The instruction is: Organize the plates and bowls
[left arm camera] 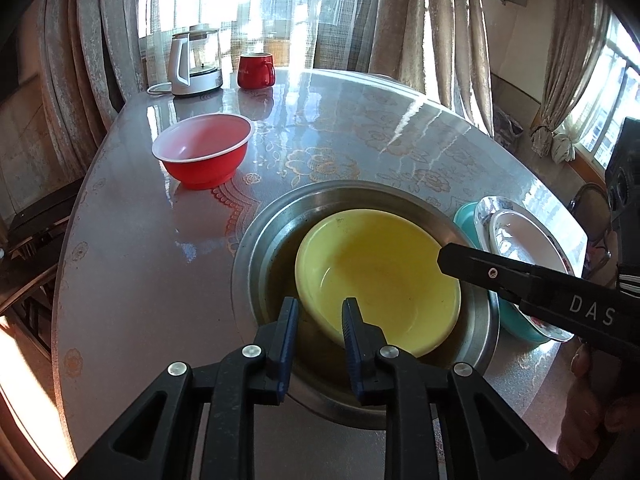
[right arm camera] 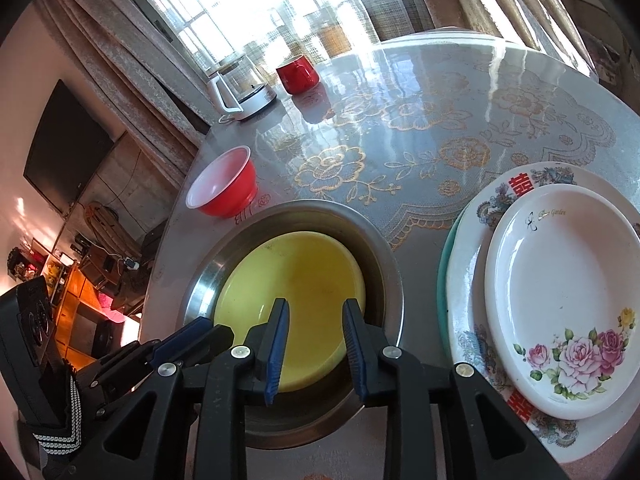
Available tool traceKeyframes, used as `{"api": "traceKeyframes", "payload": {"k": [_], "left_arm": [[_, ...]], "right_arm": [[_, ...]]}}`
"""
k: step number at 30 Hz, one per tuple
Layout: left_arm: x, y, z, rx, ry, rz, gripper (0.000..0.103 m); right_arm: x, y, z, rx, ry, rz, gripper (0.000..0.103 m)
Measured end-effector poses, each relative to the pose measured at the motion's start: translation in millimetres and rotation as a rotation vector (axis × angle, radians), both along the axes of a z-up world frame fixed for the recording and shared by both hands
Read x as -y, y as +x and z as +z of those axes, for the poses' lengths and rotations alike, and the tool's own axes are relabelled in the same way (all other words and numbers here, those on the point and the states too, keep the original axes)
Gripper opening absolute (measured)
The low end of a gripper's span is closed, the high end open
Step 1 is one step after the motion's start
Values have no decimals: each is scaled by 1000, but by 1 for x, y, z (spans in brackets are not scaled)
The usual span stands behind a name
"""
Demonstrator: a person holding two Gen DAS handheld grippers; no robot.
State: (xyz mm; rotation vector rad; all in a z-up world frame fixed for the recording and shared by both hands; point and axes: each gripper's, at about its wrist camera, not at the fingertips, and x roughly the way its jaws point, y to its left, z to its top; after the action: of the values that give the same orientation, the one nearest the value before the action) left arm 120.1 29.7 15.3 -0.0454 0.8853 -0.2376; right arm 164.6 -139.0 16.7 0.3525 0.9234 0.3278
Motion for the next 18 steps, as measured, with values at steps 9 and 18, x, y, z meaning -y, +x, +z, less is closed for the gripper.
{"api": "traceKeyframes", "payload": {"k": [9,18], "left_arm": [[-17,0,17,26,-63,54,52],[-38,9,24,59,-40,149,73]], "right_arm": [[6,0,4,19,40,-19,28],[-5,3,9,44,29,8,28]]}}
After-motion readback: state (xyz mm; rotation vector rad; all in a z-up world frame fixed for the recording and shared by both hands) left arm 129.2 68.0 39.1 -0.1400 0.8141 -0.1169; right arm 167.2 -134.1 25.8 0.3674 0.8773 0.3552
